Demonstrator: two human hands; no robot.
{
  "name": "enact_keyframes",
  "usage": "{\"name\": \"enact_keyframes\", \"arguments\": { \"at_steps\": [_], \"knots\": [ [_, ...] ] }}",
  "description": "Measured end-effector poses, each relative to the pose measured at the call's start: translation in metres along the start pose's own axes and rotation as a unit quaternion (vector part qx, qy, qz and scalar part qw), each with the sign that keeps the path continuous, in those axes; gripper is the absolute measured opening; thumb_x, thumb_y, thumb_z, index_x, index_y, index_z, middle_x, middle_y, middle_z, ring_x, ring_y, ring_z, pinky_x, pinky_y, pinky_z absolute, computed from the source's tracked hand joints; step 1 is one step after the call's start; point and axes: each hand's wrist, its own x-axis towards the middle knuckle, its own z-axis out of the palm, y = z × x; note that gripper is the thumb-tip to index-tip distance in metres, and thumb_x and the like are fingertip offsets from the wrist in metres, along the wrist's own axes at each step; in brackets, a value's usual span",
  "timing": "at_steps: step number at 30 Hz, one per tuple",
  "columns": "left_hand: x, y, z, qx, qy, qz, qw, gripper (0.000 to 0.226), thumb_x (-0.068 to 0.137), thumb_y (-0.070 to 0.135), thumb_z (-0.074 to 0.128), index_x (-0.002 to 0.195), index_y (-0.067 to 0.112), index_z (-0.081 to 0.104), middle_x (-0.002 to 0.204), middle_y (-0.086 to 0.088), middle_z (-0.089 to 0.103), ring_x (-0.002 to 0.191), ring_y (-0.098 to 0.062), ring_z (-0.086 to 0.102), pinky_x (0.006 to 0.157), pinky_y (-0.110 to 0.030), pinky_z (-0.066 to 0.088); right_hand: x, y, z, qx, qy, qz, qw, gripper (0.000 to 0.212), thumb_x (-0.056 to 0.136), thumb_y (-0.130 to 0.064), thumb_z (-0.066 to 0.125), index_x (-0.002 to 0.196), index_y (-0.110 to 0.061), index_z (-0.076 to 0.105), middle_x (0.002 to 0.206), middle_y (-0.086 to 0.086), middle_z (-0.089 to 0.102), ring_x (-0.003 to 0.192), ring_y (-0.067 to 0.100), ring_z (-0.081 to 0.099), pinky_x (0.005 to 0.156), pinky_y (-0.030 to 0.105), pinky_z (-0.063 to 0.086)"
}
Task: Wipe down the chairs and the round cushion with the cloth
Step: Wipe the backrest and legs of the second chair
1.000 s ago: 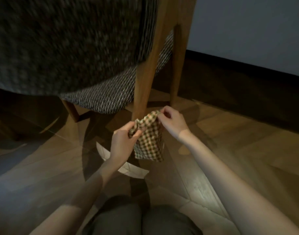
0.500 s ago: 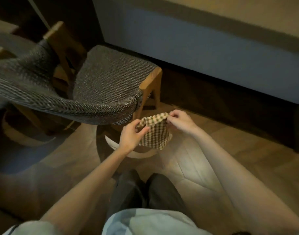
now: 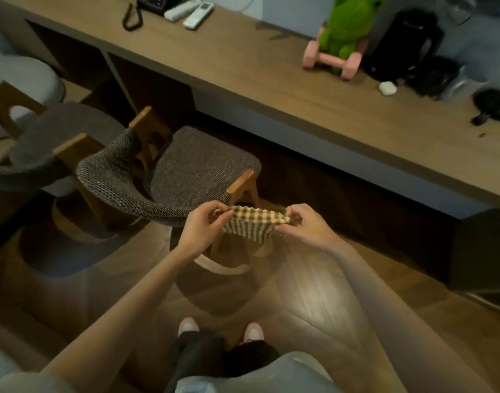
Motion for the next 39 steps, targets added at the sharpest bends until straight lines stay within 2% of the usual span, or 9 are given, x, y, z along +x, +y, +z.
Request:
{"name": "enact_keyframes", "arguments": {
  "at_steps": [4, 7, 14, 20, 25, 30, 35, 37, 39],
  "knots": [
    [-0.003, 0.014, -0.012, -0.010, 0.032, -0.002, 0.999, 0.009, 0.090, 0.023, 0.061, 0.098, 0.020, 0.065, 0.092, 0.002, 0.065, 0.086, -0.018, 0.063, 0.078, -0.043, 0.055, 0.001, -0.020, -0.008, 0.072, -0.001, -0.028, 0.997, 0.024, 0.086, -0.038, 0.066, 0.101, -0.021, 0.060, 0.103, -0.017, 0.060, 0.092, -0.003, 0.058, 0.065, 0.009, 0.045],
    [0.000, 0.015, -0.024, -0.024, 0.049, -0.005, 0.998, 0.009, 0.091, 0.024, 0.059, 0.099, 0.021, 0.064, 0.093, 0.003, 0.066, 0.086, -0.013, 0.065, 0.077, -0.040, 0.057, 0.014, -0.036, -0.007, 0.097, 0.022, -0.031, 0.995, 0.013, 0.089, -0.034, 0.064, 0.095, -0.024, 0.057, 0.092, -0.015, 0.063, 0.083, -0.012, 0.059, 0.061, 0.009, 0.045],
    [0.040, -0.005, -0.045, -0.005, 0.081, -0.028, 0.996, 0.007, 0.092, 0.026, 0.059, 0.088, 0.030, 0.063, 0.076, 0.013, 0.064, 0.071, 0.004, 0.061, 0.061, -0.016, 0.048, 0.079, -0.057, -0.004, 0.037, 0.028, -0.036, 0.998, 0.009, 0.092, -0.029, 0.060, 0.098, -0.025, 0.054, 0.095, -0.014, 0.060, 0.092, 0.003, 0.058, 0.069, 0.015, 0.043],
    [0.098, -0.028, -0.037, -0.013, 0.034, -0.110, 0.993, 0.014, 0.094, 0.027, 0.058, 0.093, 0.016, 0.067, 0.074, 0.005, 0.071, 0.076, -0.020, 0.068, 0.075, -0.043, 0.055, 0.144, -0.040, -0.009, -0.119, 0.048, -0.002, 0.992, 0.020, 0.088, -0.032, 0.064, 0.104, -0.020, 0.065, 0.111, 0.002, 0.042, 0.109, 0.018, 0.033, 0.090, 0.027, 0.033],
    [0.145, -0.044, -0.017, -0.012, 0.001, -0.168, 0.986, 0.021, 0.095, 0.028, 0.055, 0.098, 0.011, 0.067, 0.073, 0.006, 0.070, 0.074, -0.015, 0.068, 0.071, -0.036, 0.056, 0.188, -0.024, -0.012, -0.174, 0.076, 0.054, 0.980, 0.020, 0.089, -0.036, 0.063, 0.106, -0.026, 0.067, 0.114, 0.007, 0.036, 0.110, 0.025, 0.032, 0.085, 0.026, 0.033],
    [0.194, -0.070, 0.012, 0.049, 0.014, -0.201, 0.978, 0.028, 0.095, 0.038, 0.054, 0.096, 0.014, 0.069, 0.072, -0.001, 0.068, 0.067, -0.017, 0.065, 0.059, -0.036, 0.050, 0.240, 0.007, -0.004, -0.076, 0.061, 0.113, 0.989, 0.022, 0.092, -0.031, 0.059, 0.112, -0.024, 0.065, 0.118, 0.008, 0.053, 0.111, 0.024, 0.050, 0.084, 0.031, 0.044],
    [0.237, -0.111, 0.049, 0.060, 0.047, -0.235, 0.969, 0.030, 0.095, 0.039, 0.052, 0.086, 0.018, 0.070, 0.071, 0.001, 0.067, 0.067, -0.014, 0.061, 0.057, -0.032, 0.043, 0.300, 0.051, 0.021, 0.117, 0.070, 0.188, 0.973, 0.017, 0.094, -0.019, 0.056, 0.108, -0.013, 0.064, 0.085, -0.002, 0.069, 0.079, 0.015, 0.068, 0.083, 0.037, 0.056],
    [0.251, -0.127, 0.066, 0.042, 0.056, -0.250, 0.966, 0.026, 0.096, 0.034, 0.053, 0.089, 0.016, 0.071, 0.077, 0.005, 0.066, 0.070, -0.010, 0.057, 0.060, -0.025, 0.039, 0.324, 0.067, 0.036, 0.177, 0.059, 0.196, 0.963, 0.017, 0.095, -0.016, 0.054, 0.109, -0.015, 0.063, 0.097, 0.001, 0.070, 0.090, 0.018, 0.068, 0.089, 0.038, 0.054],
    [0.260, -0.139, 0.081, 0.029, 0.054, -0.268, 0.961, 0.027, 0.094, 0.031, 0.057, 0.111, 0.014, 0.069, 0.095, 0.010, 0.064, 0.088, -0.005, 0.057, 0.071, -0.013, 0.041, 0.340, 0.079, 0.055, 0.222, 0.001, 0.177, 0.959, 0.029, 0.097, -0.017, 0.050, 0.126, -0.017, 0.055, 0.114, 0.002, 0.064, 0.102, 0.014, 0.062, 0.091, 0.027, 0.051]
  ]
}}
